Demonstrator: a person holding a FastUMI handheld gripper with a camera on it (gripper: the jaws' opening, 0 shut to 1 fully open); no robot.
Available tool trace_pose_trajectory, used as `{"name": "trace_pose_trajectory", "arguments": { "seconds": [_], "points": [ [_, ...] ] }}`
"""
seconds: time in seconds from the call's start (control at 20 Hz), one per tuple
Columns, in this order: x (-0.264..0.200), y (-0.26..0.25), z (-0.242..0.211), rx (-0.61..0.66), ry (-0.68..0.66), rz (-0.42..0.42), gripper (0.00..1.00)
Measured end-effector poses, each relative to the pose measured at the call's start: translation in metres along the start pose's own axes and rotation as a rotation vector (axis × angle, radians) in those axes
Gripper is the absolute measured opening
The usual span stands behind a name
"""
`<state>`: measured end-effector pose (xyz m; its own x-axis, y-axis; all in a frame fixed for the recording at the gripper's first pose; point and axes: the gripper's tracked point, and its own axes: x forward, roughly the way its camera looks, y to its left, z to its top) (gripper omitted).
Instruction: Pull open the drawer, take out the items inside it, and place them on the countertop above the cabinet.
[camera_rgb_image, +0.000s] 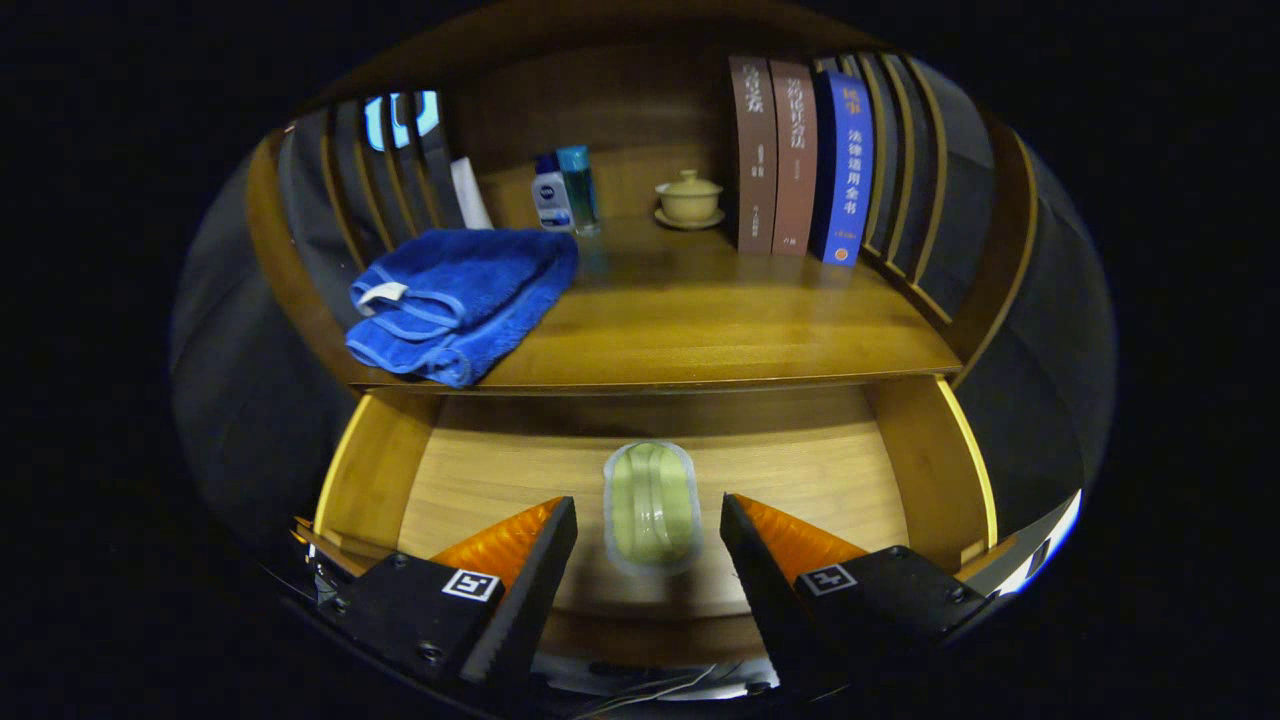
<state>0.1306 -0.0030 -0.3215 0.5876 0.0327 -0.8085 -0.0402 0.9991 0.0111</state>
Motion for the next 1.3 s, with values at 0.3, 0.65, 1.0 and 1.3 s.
{"name": "trace_pose_trajectory", "arguments": {
  "seconds": [0.3, 0.65, 1.0, 1.3],
  "points": [
    [0.052, -0.007, -0.021, -0.032, 0.19, -0.032, 0.81],
    [0.067, -0.004, -0.028, -0.038, 0.254, -0.012, 0.31],
    [0.053, -0.005, -0.024, -0.048, 0.201, 0.007, 0.11],
    [-0.018, 0.003, -0.006, -0.037, 0.042, 0.036, 0.11]
  ]
}}
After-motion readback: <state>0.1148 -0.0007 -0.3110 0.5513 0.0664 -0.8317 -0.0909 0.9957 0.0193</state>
